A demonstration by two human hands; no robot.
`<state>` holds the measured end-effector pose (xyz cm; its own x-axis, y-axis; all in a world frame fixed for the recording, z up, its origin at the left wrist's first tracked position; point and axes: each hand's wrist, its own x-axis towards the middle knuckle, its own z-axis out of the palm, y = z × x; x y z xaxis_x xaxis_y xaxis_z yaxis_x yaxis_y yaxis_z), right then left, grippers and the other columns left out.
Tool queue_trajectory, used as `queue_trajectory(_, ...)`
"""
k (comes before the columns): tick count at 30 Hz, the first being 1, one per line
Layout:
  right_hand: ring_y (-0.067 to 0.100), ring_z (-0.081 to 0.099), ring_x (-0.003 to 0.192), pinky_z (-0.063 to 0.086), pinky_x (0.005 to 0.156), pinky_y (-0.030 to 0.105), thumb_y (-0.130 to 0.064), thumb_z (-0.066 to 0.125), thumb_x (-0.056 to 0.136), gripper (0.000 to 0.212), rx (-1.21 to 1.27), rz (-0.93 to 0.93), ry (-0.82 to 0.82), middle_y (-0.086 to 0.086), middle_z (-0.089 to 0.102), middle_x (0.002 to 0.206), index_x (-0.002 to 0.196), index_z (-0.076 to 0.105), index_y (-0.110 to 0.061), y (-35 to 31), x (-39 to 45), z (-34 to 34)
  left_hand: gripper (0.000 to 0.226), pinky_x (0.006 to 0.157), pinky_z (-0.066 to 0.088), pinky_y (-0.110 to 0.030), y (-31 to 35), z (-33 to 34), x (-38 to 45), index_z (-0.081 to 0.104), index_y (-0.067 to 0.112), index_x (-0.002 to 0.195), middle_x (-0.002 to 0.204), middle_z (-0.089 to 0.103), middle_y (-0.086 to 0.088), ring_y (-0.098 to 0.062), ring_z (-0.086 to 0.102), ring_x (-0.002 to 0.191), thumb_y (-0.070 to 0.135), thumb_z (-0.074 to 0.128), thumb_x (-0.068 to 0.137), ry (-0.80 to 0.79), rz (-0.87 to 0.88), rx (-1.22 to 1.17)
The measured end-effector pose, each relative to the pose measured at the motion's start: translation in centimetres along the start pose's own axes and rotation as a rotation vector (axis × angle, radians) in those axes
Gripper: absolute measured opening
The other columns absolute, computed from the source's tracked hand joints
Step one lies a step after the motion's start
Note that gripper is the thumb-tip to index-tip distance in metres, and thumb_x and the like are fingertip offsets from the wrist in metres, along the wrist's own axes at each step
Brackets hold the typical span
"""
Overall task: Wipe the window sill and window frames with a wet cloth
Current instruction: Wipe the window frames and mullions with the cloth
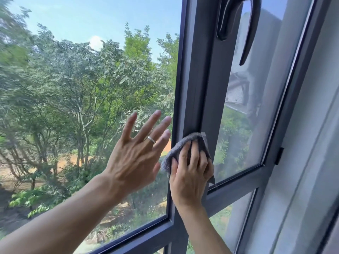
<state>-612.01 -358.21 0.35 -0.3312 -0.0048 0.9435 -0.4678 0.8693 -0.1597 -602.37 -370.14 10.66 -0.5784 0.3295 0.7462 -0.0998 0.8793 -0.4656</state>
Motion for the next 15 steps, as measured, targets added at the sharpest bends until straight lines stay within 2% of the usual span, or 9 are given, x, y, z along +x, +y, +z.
queue_trajectory(3,0.035,0.028,0.144,0.018,0.118,0.052,-0.030,0.044,0.102,0.055,0.037,0.010,0.043,0.019,0.033,0.155,0.147,0.037,0.000,-0.5,4.3,0.5,0.087,0.118,-0.005,-0.057,-1.0,-0.3,1.1,0.055,0.009,0.136,0.156,0.030,-0.015,-0.032,0.022,0.146,0.038,0.085,0.060,-0.015,-0.006,0.044)
queue_trajectory(5,0.034,0.019,0.148,0.016,0.120,0.052,-0.025,0.042,0.102,0.059,0.159,0.075,0.036,0.021,0.023,0.159,0.150,0.025,0.003,-1.4,4.6,0.9,0.089,0.118,-0.005,-0.058,-1.4,-0.3,1.6,0.053,0.010,0.138,0.157,0.029,-0.015,-0.033,0.020,0.147,0.040,0.084,0.060,-0.029,-0.024,0.060)
queue_trajectory(9,0.034,0.019,0.148,0.024,0.116,0.056,-0.025,0.038,0.101,0.060,0.211,0.095,-0.031,0.015,0.015,0.160,0.151,0.021,0.003,-1.3,1.0,1.1,0.092,0.118,-0.005,-0.058,-1.6,-0.5,1.9,0.052,0.009,0.138,0.156,0.031,-0.015,-0.033,0.023,0.146,0.041,0.085,0.058,-0.031,0.001,0.059)
queue_trajectory(15,0.031,0.020,0.149,0.017,0.121,0.049,-0.020,0.042,0.102,0.056,0.253,0.127,0.122,0.019,0.025,0.159,0.150,0.026,0.003,-2.9,9.7,0.4,0.088,0.118,-0.005,-0.059,-3.0,-1.5,3.9,0.052,0.010,0.139,0.156,0.031,-0.016,-0.033,0.023,0.147,0.044,0.080,0.063,-0.016,0.021,0.106)
